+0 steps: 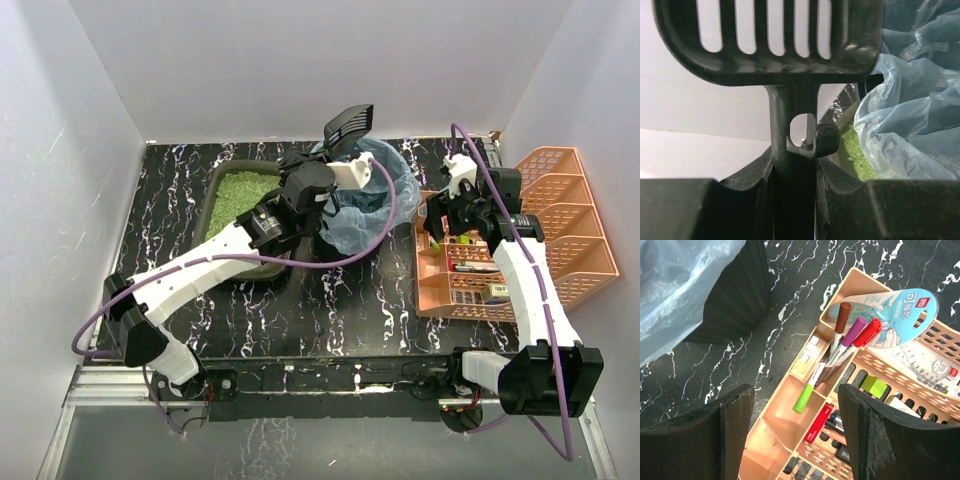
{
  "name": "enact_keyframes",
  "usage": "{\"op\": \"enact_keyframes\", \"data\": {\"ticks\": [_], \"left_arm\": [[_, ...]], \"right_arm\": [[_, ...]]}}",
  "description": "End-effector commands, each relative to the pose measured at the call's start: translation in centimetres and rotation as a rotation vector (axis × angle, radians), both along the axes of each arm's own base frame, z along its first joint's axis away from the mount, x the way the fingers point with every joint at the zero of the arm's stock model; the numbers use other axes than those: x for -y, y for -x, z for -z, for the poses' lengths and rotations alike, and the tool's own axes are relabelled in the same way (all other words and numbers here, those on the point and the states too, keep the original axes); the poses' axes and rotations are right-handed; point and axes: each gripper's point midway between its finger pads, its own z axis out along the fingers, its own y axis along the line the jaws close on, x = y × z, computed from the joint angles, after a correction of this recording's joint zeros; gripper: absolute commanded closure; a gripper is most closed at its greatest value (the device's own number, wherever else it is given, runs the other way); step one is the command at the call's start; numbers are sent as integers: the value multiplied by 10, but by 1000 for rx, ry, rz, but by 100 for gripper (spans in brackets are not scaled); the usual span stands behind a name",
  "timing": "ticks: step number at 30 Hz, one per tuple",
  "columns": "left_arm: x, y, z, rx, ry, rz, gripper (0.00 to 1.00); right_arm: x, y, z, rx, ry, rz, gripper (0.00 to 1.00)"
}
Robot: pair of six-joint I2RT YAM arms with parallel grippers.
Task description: Clean the litter box
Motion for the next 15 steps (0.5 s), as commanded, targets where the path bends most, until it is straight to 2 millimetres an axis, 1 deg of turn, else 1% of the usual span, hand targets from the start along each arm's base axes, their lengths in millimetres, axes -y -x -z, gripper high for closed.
{"op": "enact_keyframes", "data": {"ticks": [1, 7, 9, 13, 14, 15], "left_arm": [[-20, 13, -11, -141, 256, 18, 100], [-40, 18, 0, -322, 469, 6, 100], [-48, 21, 10, -397, 563, 0, 100], [-81, 22, 29, -508, 740, -56, 100], [-88, 22, 38, -544, 776, -72, 100], [-95, 26, 41, -563, 819, -80, 100]], "right_arm": [[8, -20, -38, 116, 39, 8, 26], [17, -30, -49, 129, 58, 63, 26], [18, -33, -55, 137, 55, 71, 26], [17, -36, -66, 152, 48, 77, 25], [17, -35, -68, 155, 45, 76, 25], [16, -35, -68, 156, 43, 73, 25]]}}
